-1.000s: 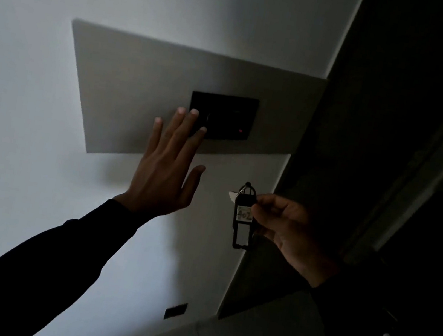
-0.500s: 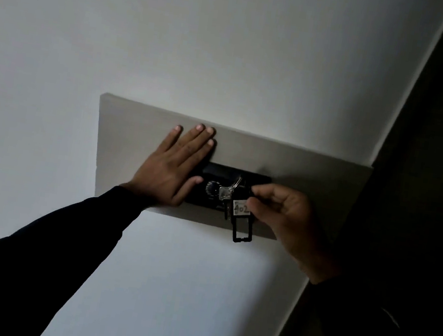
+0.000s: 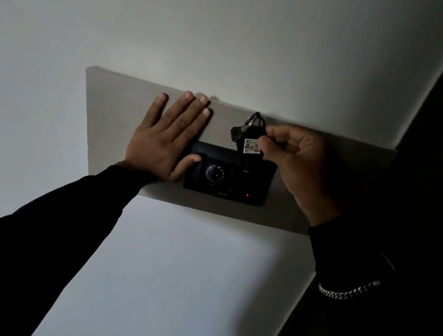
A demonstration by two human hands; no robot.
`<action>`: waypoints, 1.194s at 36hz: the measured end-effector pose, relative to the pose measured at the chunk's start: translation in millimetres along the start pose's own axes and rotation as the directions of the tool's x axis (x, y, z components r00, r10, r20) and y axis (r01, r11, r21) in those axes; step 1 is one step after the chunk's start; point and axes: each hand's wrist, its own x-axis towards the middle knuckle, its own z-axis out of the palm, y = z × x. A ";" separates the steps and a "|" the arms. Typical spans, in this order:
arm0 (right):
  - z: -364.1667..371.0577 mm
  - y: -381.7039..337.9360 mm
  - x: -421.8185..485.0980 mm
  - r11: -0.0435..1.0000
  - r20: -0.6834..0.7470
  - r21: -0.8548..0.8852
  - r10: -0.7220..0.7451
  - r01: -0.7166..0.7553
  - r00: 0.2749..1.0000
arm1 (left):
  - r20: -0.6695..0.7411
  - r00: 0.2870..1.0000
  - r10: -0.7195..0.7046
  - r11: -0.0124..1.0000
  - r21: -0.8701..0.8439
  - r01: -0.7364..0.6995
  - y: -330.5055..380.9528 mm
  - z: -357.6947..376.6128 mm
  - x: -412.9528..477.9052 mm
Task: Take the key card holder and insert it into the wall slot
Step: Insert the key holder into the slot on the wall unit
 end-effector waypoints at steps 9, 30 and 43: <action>12.2 5.8 7.3 0.999 -0.133 -0.051 -0.012 0.005 0.991 | 0.026 0.998 -0.062 0.998 0.026 0.061 2.0 3.3 0.7; 10.9 33.8 -16.7 0.932 -0.196 -0.362 -0.053 -0.022 0.979 | -0.006 0.999 -0.053 0.998 -0.018 0.053 1.5 6.4 -1.1; 4.1 -58.4 29.0 0.527 0.426 -0.698 -0.238 0.484 0.873 | -0.016 0.998 -0.062 0.997 -0.050 0.062 1.3 4.3 -1.1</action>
